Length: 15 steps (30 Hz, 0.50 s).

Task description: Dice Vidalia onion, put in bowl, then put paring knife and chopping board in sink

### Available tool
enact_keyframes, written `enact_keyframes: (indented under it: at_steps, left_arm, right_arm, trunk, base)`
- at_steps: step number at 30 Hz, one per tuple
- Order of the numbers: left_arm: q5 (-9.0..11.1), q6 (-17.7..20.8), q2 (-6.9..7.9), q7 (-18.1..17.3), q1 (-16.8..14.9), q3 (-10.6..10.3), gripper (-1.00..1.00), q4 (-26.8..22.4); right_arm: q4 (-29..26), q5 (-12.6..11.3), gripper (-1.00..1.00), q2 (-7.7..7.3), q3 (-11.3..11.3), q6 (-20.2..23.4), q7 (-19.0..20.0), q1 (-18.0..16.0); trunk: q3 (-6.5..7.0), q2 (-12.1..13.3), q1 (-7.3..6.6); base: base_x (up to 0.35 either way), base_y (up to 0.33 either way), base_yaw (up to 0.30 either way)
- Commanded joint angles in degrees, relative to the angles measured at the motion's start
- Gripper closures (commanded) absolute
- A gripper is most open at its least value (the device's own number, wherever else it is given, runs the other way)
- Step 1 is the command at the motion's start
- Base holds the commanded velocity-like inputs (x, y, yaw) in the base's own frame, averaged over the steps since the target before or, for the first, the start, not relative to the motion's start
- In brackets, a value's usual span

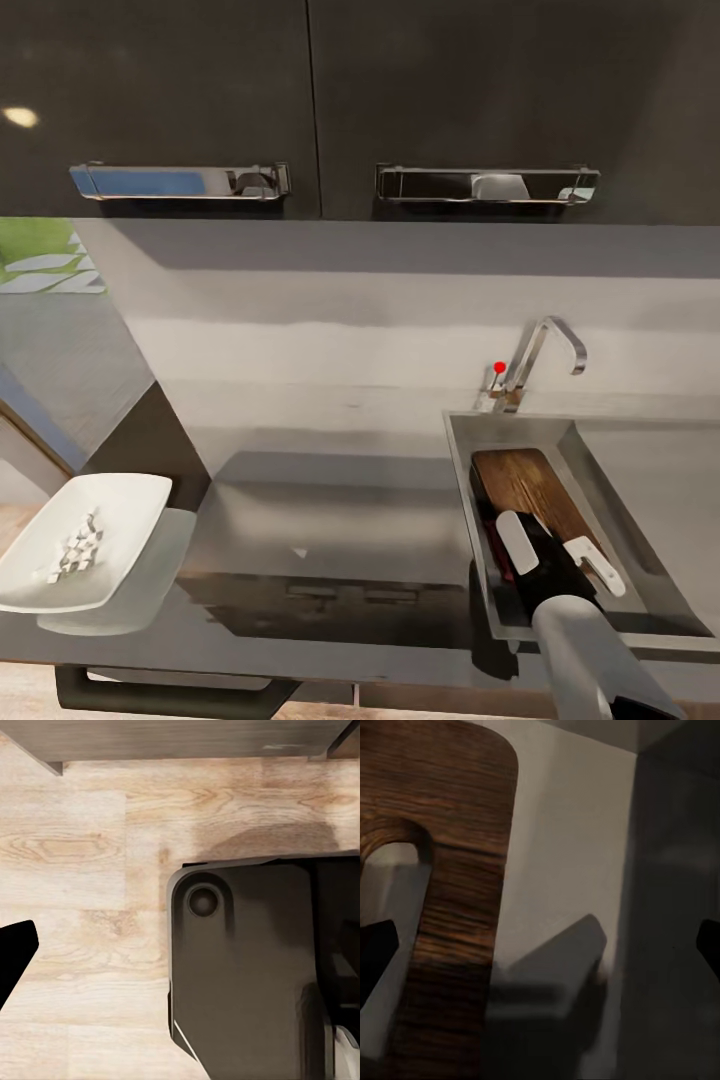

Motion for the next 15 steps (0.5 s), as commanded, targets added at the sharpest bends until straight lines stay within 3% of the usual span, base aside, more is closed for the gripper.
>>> enact_keyframes:
  at_steps: [1, 4, 7, 9, 12, 14, 15]
  left_arm:
    - [0.6, -0.1, 0.08, 0.4, 0.0, -0.5, -1.0, -0.1]
    - [0.6, -0.1, 0.09, 0.4, 0.0, -0.5, -1.0, 0.0]
    - [0.6, -0.1, 0.1, 0.4, 0.0, -0.5, -1.0, 0.0]
    - [0.6, -0.1, 0.07, 0.4, 0.0, -0.5, -1.0, 0.1]
    - [0.6, -0.1, 0.09, 0.4, 0.0, -0.5, -1.0, 0.1]
    - [0.6, -0.1, 0.1, 0.4, 0.0, -0.5, -1.0, 0.1]
    - [0.6, -0.1, 0.1, 0.4, 0.0, -0.5, -1.0, 0.1]
  right_arm:
    - [-0.4, -0.2, -1.0, 0.04, -0.1, -0.1, -0.1, 0.0]
    - [-2.6, -0.2, -1.0, 0.04, -0.1, 0.1, -0.3, 0.0]
    - [-9.2, 0.6, -1.0, 0.1, 0.6, 1.8, -0.4, 0.0]
    - [-16.4, 2.4, -1.0, 0.43, 1.0, 8.3, -0.5, 0.0]
    - [-24.4, 3.1, -1.0, 0.82, 1.3, 17.0, -0.4, 0.0]
    - [-28.6, 3.2, -1.0, 1.02, 2.7, 21.3, -0.1, 0.1]
    - [-29.9, 3.2, -1.0, 1.07, 4.9, 23.1, 0.7, 0.1]
  trunk:
    - [-0.09, -0.1, 0.03]
    - [-0.09, -0.1, 0.03]
    - [-0.09, -0.1, 0.03]
    - [-0.09, -0.1, 0.03]
    - [-0.09, -0.1, 0.03]
    - [-0.09, -0.1, 0.03]
    - [-0.09, -0.1, 0.03]
  base:
    - [0.0, 0.0, 0.0]
    - [0.0, 0.0, 0.0]
    - [0.0, 0.0, 0.0]
    - [0.0, 0.0, 0.0]
    - [0.0, 0.0, 0.0]
    - [-0.003, 0.0, 0.0]
    - [-0.066, 0.0, 0.0]
